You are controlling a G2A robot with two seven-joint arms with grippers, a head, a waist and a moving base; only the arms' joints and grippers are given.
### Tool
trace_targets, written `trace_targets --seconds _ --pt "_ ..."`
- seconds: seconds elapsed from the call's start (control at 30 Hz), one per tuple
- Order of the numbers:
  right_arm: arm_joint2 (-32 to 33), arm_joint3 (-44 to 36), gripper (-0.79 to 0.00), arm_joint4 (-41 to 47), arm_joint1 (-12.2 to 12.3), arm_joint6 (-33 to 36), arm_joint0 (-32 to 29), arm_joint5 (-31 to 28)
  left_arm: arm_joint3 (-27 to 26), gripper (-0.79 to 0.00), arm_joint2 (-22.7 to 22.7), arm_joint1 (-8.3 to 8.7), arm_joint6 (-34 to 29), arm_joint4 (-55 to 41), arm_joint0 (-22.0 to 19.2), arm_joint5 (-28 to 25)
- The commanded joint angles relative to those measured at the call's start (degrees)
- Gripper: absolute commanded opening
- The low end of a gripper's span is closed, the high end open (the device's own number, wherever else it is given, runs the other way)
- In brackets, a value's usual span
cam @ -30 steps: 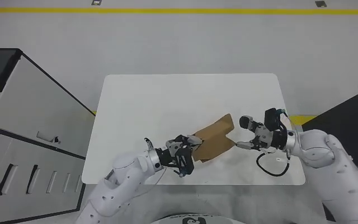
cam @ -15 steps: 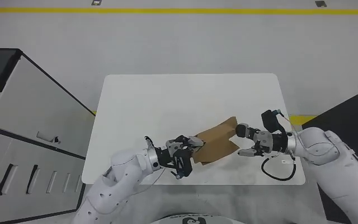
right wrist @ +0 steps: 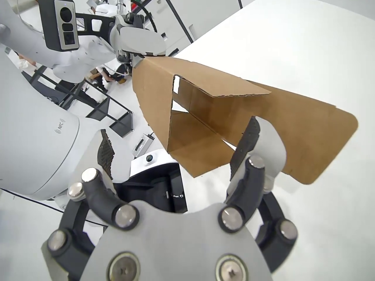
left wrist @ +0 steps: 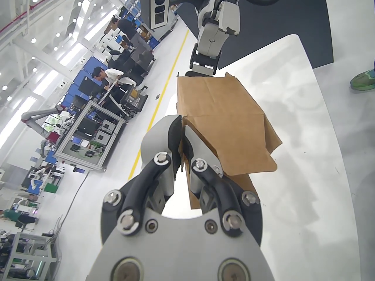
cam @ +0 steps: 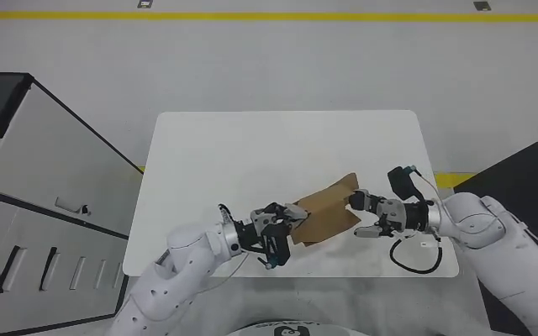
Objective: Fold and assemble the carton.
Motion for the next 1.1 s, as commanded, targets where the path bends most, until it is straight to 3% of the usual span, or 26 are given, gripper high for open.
trace_targets --seconds 0.0,0.47,0.6,0.83,1.07 --pt "-0.33 0.30 0.000 1.38 0.08 0.65 0.22 -0.92 0.17 -0.785 0.08 0.11 0.06 -0.12 -0.22 -0.07" --pt "-3.60 -0.20 -0.009 3.17 1.66 0.76 2.16 -0.92 0.63 -0.785 1.32 0.82 0.52 -0.57 -1.54 -0.06" --pt "-4.81 -0.36 -0.197 3.64 2.13 0.76 2.79 -0.92 0.56 -0.785 1.65 1.04 0.48 -0.57 -1.67 0.00" --pt "-7.11 -0.92 -0.252 4.63 2.99 0.76 3.98 -0.92 0.28 -0.785 2.18 1.48 0.58 -0.12 -1.72 -0.21" --pt "-9.68 -1.13 -0.409 4.67 3.96 0.76 5.59 -0.92 0.05 -0.785 2.58 1.84 0.43 -0.50 -1.70 -0.04"
